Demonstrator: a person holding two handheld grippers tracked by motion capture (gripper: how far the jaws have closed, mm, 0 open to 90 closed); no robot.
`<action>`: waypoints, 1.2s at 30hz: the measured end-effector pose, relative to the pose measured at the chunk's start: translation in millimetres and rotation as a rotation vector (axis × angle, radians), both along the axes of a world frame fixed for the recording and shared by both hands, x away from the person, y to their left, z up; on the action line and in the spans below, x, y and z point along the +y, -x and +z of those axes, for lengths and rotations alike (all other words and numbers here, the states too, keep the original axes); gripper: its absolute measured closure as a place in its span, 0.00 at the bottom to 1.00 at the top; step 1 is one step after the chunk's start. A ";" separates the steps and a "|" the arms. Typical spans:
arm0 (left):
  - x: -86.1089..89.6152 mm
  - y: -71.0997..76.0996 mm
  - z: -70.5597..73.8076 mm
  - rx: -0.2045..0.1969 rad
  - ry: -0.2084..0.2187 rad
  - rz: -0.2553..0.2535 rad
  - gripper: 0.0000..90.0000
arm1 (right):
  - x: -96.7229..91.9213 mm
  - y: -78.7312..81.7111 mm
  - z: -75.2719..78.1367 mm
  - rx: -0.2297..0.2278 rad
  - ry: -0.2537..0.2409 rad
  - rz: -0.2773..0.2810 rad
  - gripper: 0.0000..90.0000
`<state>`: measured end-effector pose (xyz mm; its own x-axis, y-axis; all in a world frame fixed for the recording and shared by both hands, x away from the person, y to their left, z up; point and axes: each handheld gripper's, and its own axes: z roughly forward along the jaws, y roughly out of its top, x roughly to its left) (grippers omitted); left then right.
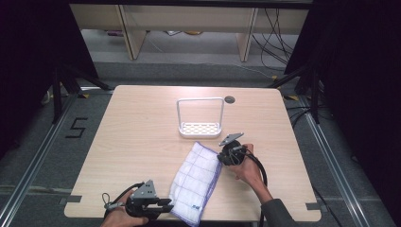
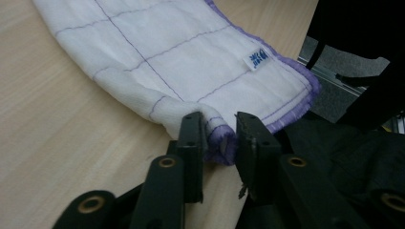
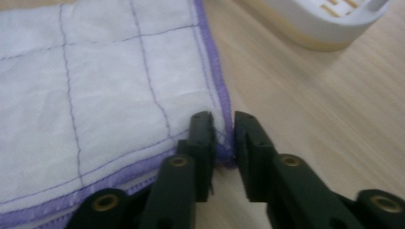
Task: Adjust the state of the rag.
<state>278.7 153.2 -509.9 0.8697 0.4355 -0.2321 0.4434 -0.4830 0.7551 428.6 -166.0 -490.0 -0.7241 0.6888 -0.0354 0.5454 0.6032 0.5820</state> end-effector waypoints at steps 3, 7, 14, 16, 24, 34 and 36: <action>1.6 -1.0 2.0 0.005 0.005 0.007 0.64 | -7.6 2.4 4.6 -0.029 -0.040 -0.052 0.71; 9.5 -9.0 10.9 -0.011 0.034 0.065 0.51 | -19.5 9.0 13.7 -0.058 -0.072 -0.090 0.62; 7.6 -57.9 22.8 -0.044 0.047 0.157 0.46 | -34.6 17.7 23.6 -0.083 -0.163 -0.175 0.52; 5.6 -63.8 24.0 -0.048 0.042 0.166 0.46 | -32.7 18.2 23.6 -0.072 -0.170 -0.191 0.52; -18.2 -124.8 26.2 -0.070 0.002 0.229 0.46 | -22.1 16.7 16.6 -0.029 -0.140 -0.203 0.48; -41.0 -156.4 19.5 -0.042 -0.016 0.223 0.46 | -18.4 15.3 12.4 -0.037 -0.119 -0.206 0.49; -43.8 -160.2 19.3 -0.039 -0.015 0.222 0.46 | -17.3 14.4 11.4 -0.045 -0.130 -0.207 0.49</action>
